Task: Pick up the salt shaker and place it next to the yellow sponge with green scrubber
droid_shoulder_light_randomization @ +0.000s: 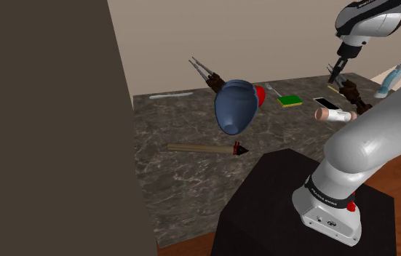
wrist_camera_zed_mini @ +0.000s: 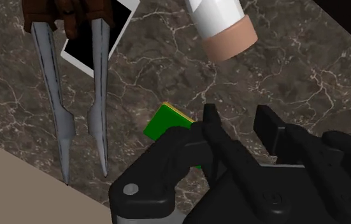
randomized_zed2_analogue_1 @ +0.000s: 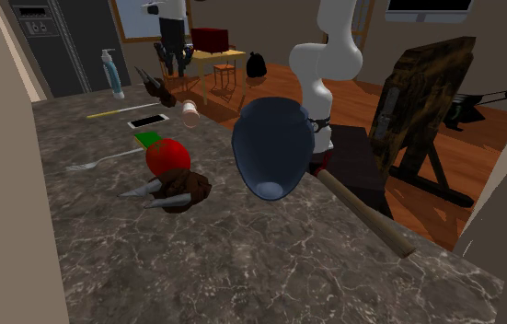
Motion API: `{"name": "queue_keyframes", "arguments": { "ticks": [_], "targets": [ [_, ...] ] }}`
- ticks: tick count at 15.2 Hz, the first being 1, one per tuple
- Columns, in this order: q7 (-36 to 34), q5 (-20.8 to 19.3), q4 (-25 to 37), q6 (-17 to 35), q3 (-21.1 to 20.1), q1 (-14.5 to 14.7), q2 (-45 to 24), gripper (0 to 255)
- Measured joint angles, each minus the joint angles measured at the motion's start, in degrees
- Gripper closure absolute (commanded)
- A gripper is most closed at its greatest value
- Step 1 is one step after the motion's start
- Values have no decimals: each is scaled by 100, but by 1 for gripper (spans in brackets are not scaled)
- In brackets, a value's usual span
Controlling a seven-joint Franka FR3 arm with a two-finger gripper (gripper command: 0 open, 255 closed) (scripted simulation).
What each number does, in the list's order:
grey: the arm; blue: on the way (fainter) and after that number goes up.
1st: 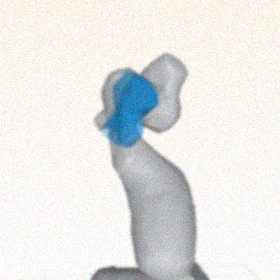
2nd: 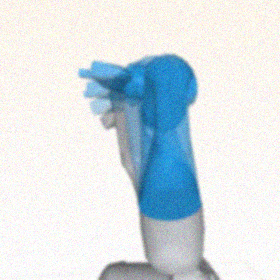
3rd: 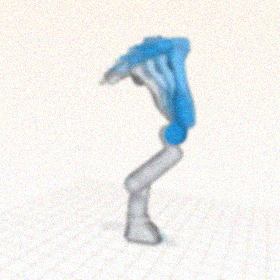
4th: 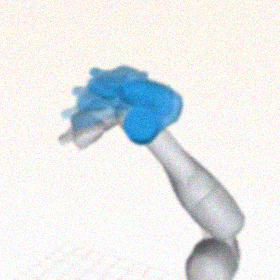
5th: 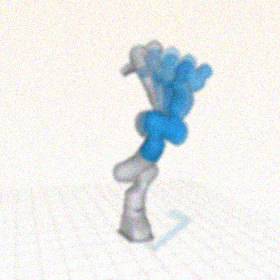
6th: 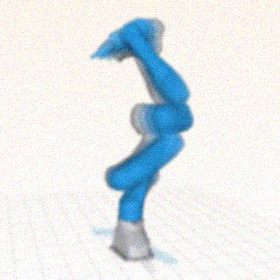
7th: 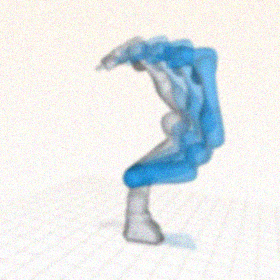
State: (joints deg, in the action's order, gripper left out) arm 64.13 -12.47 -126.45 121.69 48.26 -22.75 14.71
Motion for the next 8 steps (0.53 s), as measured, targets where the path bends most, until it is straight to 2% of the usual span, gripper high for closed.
{"name": "queue_keyframes", "arguments": {
  "ticks": [4,8],
  "targets": [
    [1019,303,-230,340,539,88,-136,0],
    [2752,1166,-345,716,1458,411,-716,0]
  ]
}}
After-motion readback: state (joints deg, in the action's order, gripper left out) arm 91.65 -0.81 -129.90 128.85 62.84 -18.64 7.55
